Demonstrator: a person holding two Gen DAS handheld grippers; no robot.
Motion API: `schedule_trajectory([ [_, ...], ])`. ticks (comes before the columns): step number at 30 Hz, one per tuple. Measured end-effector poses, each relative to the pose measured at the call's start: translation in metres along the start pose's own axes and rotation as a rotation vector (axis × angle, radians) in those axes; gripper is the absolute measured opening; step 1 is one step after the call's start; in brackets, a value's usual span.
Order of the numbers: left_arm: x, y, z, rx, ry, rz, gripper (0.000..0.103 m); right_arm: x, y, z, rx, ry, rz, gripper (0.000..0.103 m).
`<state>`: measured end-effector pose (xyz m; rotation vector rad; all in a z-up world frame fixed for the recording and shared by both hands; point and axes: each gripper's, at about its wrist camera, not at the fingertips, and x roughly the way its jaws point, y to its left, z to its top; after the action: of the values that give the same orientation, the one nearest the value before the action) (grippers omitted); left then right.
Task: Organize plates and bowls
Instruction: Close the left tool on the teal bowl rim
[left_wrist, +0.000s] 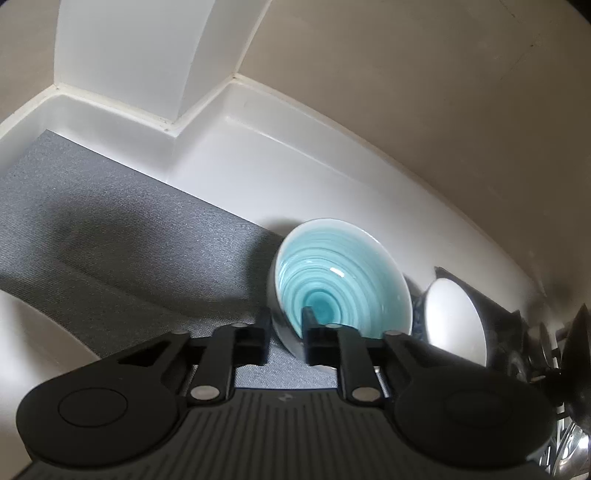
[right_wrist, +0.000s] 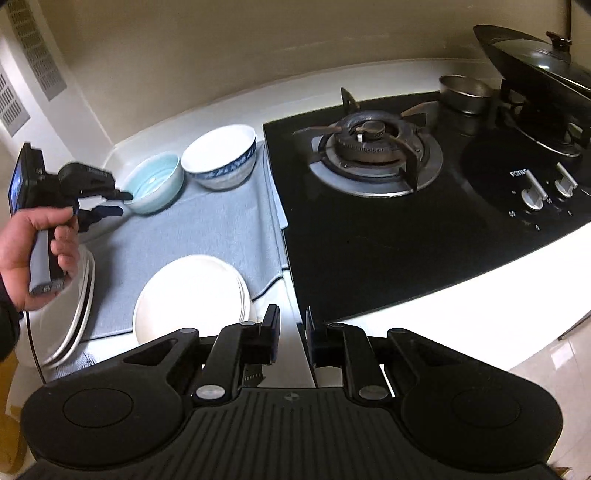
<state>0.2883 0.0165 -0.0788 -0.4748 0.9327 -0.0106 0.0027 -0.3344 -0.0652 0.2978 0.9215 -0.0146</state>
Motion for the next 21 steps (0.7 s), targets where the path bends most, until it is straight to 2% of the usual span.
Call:
schedule_trajectory([
  [7, -0.026, 0.006, -0.02, -0.024, 0.047, 0.013, 0.016, 0.011, 0.015, 0.022, -0.058, 0.009, 0.059, 0.017],
  [15, -0.059, 0.006, -0.068, 0.057, 0.125, -0.023, 0.018, 0.043, 0.06, 0.054, -0.182, 0.038, 0.178, 0.017],
  [17, -0.064, 0.005, -0.075, 0.094, 0.13, -0.031, 0.019, 0.053, 0.073, 0.064, -0.208, 0.039, 0.2, 0.02],
  [20, -0.071, 0.001, -0.076, 0.138, 0.088, -0.006, 0.029, 0.071, 0.09, 0.078, -0.25, 0.049, 0.216, 0.022],
  [21, -0.073, 0.001, -0.075, 0.144, 0.071, 0.003, 0.029, 0.077, 0.094, 0.083, -0.259, 0.053, 0.22, 0.023],
])
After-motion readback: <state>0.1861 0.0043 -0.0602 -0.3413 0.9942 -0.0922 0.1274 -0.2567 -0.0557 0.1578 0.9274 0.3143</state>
